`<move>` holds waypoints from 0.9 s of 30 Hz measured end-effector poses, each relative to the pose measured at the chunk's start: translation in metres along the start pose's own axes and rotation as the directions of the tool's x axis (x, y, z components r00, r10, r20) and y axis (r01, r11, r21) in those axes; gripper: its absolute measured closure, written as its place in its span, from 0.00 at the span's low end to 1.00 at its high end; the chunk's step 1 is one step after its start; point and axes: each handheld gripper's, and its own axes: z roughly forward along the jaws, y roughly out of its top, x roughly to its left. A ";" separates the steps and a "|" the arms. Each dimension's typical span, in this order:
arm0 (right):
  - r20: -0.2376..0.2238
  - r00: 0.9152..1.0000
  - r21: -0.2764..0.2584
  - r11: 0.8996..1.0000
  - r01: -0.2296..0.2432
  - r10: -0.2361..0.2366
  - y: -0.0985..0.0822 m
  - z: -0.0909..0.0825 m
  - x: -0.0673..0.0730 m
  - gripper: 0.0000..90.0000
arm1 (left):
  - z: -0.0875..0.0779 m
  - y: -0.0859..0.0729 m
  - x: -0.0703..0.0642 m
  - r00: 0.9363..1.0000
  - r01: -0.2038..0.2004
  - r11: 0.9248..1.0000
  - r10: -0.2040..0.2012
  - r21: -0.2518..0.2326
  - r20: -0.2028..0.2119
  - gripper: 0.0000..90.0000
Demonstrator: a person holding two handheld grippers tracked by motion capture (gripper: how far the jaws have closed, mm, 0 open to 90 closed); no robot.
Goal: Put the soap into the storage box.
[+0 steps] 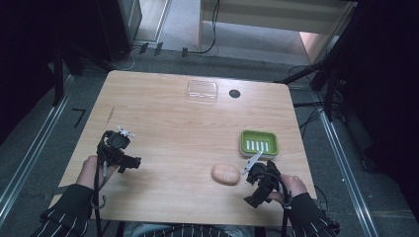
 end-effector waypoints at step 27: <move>0.026 0.999 -0.057 0.997 0.044 -0.042 0.008 -0.005 0.003 0.02 | -0.001 -0.001 0.000 1.000 -0.001 1.000 0.001 -0.002 0.004 0.16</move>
